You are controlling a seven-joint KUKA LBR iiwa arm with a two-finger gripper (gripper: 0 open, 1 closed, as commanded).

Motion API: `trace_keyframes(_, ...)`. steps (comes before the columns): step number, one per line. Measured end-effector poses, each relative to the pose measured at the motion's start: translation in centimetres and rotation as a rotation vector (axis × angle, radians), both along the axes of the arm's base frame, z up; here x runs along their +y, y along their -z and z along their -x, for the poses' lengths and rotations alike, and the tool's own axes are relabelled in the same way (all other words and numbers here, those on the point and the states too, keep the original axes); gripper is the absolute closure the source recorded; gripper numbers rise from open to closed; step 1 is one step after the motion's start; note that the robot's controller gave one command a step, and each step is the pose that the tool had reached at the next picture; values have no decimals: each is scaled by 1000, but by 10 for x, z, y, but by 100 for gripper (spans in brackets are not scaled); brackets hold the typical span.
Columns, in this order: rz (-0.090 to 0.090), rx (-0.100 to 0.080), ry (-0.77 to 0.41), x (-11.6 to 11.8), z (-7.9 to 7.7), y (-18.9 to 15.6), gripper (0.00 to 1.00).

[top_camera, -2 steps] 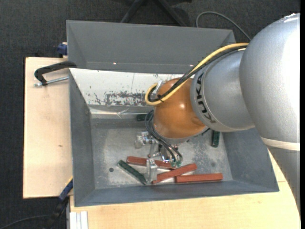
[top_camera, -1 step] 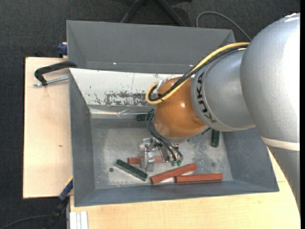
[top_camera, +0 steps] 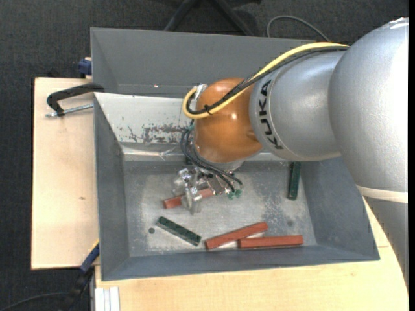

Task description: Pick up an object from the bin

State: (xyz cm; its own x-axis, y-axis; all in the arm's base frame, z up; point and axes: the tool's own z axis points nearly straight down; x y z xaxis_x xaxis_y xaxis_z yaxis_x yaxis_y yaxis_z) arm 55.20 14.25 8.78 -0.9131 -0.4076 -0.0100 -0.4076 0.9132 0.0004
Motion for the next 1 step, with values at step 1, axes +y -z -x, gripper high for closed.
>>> trace_keyframes(1,0,-7,15,-10,-34,-188,100)
